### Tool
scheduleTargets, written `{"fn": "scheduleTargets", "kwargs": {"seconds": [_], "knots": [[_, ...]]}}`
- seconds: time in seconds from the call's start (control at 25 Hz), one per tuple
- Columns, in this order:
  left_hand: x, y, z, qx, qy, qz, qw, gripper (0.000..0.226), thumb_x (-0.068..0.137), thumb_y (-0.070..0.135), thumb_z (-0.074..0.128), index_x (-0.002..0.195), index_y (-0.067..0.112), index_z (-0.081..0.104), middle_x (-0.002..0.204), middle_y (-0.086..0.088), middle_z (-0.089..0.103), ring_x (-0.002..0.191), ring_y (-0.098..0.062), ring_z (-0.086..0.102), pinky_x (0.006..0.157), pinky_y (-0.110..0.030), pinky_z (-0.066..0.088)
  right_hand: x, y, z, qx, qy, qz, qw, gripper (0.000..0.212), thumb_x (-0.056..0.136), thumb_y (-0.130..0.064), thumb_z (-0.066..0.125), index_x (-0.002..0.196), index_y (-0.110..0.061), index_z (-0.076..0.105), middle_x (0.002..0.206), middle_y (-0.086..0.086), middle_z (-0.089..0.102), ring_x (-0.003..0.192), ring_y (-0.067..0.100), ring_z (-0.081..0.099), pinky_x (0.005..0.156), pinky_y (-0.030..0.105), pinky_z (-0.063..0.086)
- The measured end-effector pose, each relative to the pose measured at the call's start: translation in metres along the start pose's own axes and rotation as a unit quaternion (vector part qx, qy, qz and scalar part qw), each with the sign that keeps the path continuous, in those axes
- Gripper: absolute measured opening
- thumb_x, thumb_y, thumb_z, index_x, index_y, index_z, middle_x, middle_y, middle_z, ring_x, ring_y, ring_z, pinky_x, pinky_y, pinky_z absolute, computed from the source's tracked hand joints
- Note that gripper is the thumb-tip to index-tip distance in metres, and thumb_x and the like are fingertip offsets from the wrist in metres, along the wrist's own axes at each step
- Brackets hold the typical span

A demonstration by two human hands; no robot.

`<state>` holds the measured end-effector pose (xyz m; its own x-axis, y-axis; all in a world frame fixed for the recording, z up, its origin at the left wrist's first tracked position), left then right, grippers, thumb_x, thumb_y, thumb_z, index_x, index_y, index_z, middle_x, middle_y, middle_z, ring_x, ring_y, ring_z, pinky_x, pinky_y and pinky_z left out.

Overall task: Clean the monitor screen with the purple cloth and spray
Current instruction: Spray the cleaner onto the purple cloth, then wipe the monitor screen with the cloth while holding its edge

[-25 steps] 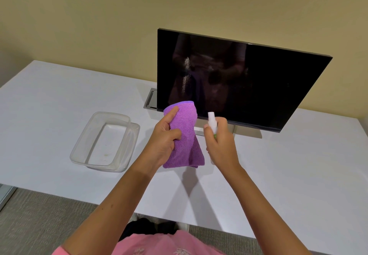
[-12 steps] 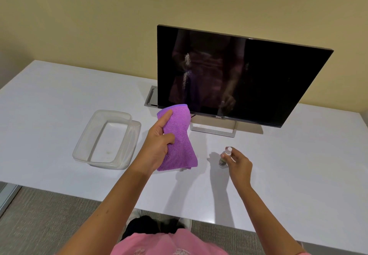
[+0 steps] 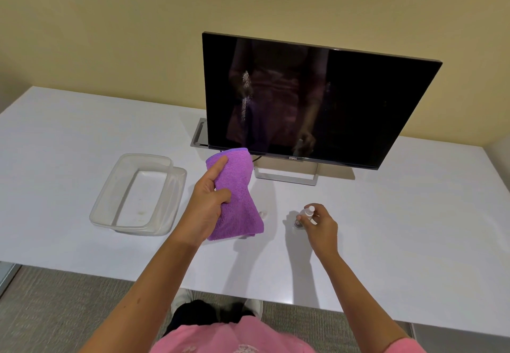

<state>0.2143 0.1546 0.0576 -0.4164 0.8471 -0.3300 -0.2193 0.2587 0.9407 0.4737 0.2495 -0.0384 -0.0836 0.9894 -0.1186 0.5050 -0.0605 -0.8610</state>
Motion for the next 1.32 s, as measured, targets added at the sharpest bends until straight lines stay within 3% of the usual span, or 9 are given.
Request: {"fn": "scheduleTargets", "kwargs": {"seconds": [0.28,0.4,0.48,0.6,0.72,0.92,1.04,1.2,1.32], "knots": [[-0.004,0.006,0.004,0.0,0.001,0.011,1.0,0.075,0.08,-0.009,0.05,0.119,0.055,0.055,0.119,0.025,0.045,0.099,-0.019,0.058,0.073,-0.035,0.05,-0.006,0.0,-0.006,-0.047,0.018,-0.041,0.998,0.011,0.087,-0.007,0.065,0.094,-0.015,0.067,0.076,-0.008,0.063,0.068,-0.008,0.057,0.059,0.004,0.04],[-0.006,0.006,0.006,-0.008,0.004,0.004,1.0,0.075,0.08,-0.01,0.051,0.117,0.055,0.056,0.116,0.026,0.046,0.098,-0.02,0.058,0.071,-0.034,0.047,-0.008,0.008,-0.01,-0.064,0.016,-0.037,0.997,0.015,0.086,-0.008,0.066,0.101,-0.014,0.065,0.075,-0.013,0.062,0.074,0.006,0.063,0.058,0.006,0.038],[-0.004,0.007,0.007,-0.012,0.004,0.001,1.0,0.074,0.08,-0.011,0.051,0.12,0.052,0.055,0.117,0.025,0.046,0.1,-0.023,0.058,0.072,-0.035,0.047,-0.006,0.012,-0.01,-0.061,-0.004,-0.019,0.998,0.026,0.085,-0.012,0.069,0.11,-0.014,0.062,0.086,-0.008,0.065,0.087,0.021,0.065,0.067,0.015,0.043],[-0.004,0.016,-0.002,-0.015,-0.012,0.01,1.0,0.074,0.08,-0.012,0.05,0.121,0.05,0.055,0.118,0.021,0.047,0.103,-0.027,0.057,0.075,-0.037,0.048,-0.013,0.003,-0.007,-0.04,-0.01,-0.018,0.999,0.061,0.08,-0.031,0.076,0.132,-0.014,0.047,0.122,-0.006,0.052,0.112,0.014,0.05,0.09,0.029,0.04],[-0.004,0.021,0.002,-0.011,-0.029,0.013,0.999,0.074,0.08,-0.013,0.049,0.119,0.049,0.058,0.108,0.015,0.053,0.092,-0.034,0.054,0.066,-0.038,0.043,-0.022,-0.009,-0.023,-0.035,0.088,-0.064,0.993,0.073,0.083,-0.049,0.067,0.138,-0.014,0.035,0.139,0.003,0.038,0.126,0.016,0.037,0.099,0.032,0.035],[-0.004,0.045,0.0,0.017,-0.115,0.039,0.992,0.078,0.075,-0.016,0.044,0.118,0.046,0.062,0.11,0.015,0.058,0.085,-0.029,0.044,0.064,-0.041,0.03,-0.022,-0.067,-0.043,0.033,0.187,-0.149,0.97,0.049,0.088,-0.051,0.054,0.124,-0.018,0.045,0.125,-0.007,0.046,0.119,0.013,0.042,0.101,0.038,0.039],[-0.002,0.071,-0.001,0.061,-0.206,0.048,0.975,0.075,0.067,-0.008,0.046,0.118,0.045,0.062,0.117,0.019,0.057,0.085,-0.023,0.046,0.059,-0.031,0.035,-0.008,-0.12,-0.03,0.066,0.076,-0.172,0.98,0.049,0.086,-0.058,0.051,0.123,-0.025,0.05,0.125,-0.014,0.05,0.121,0.003,0.043,0.098,0.024,0.036],[0.004,0.096,-0.003,0.089,-0.325,0.035,0.941,0.076,0.062,-0.008,0.044,0.123,0.035,0.062,0.122,0.015,0.06,0.088,-0.017,0.051,0.067,-0.026,0.04,0.002,-0.178,0.0,0.101,-0.206,-0.1,0.968,0.051,0.076,-0.076,0.048,0.117,-0.047,0.058,0.124,-0.024,0.056,0.119,-0.002,0.05,0.094,0.024,0.041],[0.015,0.107,-0.01,0.084,-0.362,0.015,0.928,0.074,0.063,-0.009,0.044,0.125,0.028,0.061,0.124,0.006,0.061,0.095,-0.018,0.054,0.074,-0.027,0.042,0.003,-0.2,0.017,0.149,-0.335,-0.041,0.929,0.055,0.068,-0.07,0.068,0.101,-0.026,0.071,0.101,-0.004,0.07,0.096,0.015,0.065,0.086,0.035,0.051]]}}
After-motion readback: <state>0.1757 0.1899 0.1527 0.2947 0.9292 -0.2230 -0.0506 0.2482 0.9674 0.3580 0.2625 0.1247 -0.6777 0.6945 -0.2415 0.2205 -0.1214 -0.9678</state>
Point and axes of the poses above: each hand's wrist, its own x-axis towards the middle knuckle, its own z-axis out of the palm, y = z × x, the point moved 4 cm from there along x, towards the middle knuckle
